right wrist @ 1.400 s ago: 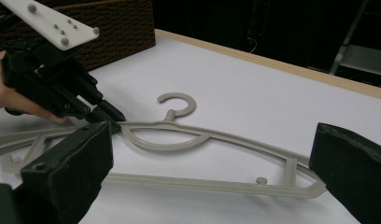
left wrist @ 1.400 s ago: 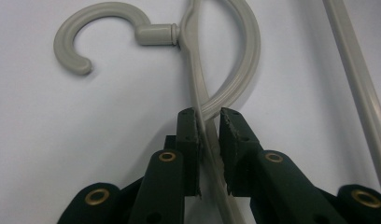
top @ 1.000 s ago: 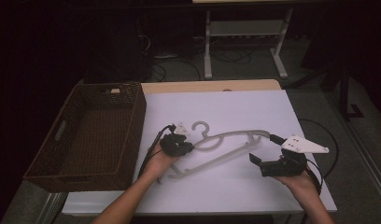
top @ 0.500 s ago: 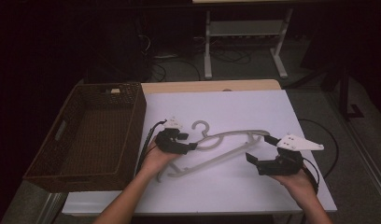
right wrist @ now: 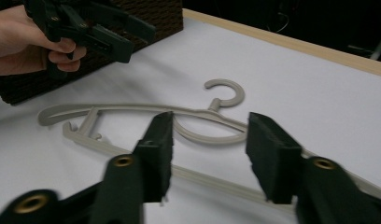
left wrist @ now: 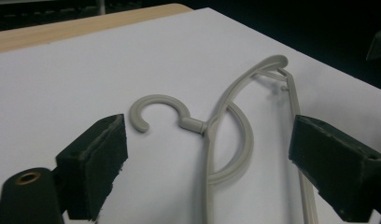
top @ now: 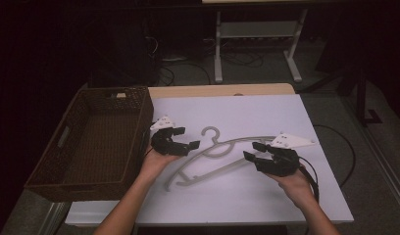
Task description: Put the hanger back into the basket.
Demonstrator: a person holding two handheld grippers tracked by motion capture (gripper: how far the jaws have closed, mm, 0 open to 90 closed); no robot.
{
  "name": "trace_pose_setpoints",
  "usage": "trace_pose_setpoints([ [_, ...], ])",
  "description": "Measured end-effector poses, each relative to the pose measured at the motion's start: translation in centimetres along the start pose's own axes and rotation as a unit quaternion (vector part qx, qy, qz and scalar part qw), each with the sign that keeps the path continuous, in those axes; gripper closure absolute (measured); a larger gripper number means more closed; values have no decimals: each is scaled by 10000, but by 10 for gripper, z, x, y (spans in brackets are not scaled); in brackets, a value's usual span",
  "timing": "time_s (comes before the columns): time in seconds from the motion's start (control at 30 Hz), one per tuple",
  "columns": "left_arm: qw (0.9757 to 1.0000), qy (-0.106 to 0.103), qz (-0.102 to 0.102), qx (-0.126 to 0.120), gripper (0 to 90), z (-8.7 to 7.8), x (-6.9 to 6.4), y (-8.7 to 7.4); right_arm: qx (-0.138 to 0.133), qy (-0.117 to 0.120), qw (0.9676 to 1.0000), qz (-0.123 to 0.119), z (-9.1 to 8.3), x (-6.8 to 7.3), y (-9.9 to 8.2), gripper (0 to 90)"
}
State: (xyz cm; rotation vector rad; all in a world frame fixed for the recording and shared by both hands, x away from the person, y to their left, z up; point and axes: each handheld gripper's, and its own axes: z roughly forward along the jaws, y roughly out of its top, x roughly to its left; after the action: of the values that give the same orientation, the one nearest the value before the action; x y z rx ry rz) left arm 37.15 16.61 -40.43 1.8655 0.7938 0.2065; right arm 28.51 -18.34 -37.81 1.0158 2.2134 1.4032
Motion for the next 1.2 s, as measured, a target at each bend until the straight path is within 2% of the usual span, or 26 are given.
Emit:
trace_pose_setpoints([
  [0.13, 10000, 22, -44, -52, 91, 0, 1, 0, 34, 184, 9998, -51, 17, 4, 6, 756],
  [0.3, 10000, 36, 4, 10, 91, 3, 1, -1, 143, 289, 9994, -126, 35, 6, 10, 889],
  [0.33, 10000, 44, 22, 28, 91, 3, 1, -1, 209, 350, 9991, -116, 42, 6, 10, 891],
  [0.47, 10000, 58, -8, 30, 92, 5, 2, -2, 326, 366, 9987, -162, 52, 5, 8, 891],
  [0.63, 10000, 63, 15, 50, 93, 6, 1, -3, 687, 482, 9962, -234, 66, 10, -1, 892],
  [0.8, 9999, 85, 35, 93, 95, 7, 1, -4, 905, 531, 9940, -303, 71, 13, -8, 891],
  [0.83, 9999, 91, 57, 115, 95, 8, 1, -4, 980, 548, 9934, -239, 72, 14, -9, 892],
  [0.97, 9998, 85, 49, 151, 96, 9, 0, -4, 1189, 547, 9909, -323, 77, 16, -14, 892],
  [1.0, 9997, 84, 98, 183, 96, 9, 1, -4, 1240, 548, 9902, -322, 78, 17, -15, 892],
  [1.2, 9997, 95, 108, 196, 96, 11, 0, -5, 1484, 452, 9872, -382, 81, 18, -21, 892],
])
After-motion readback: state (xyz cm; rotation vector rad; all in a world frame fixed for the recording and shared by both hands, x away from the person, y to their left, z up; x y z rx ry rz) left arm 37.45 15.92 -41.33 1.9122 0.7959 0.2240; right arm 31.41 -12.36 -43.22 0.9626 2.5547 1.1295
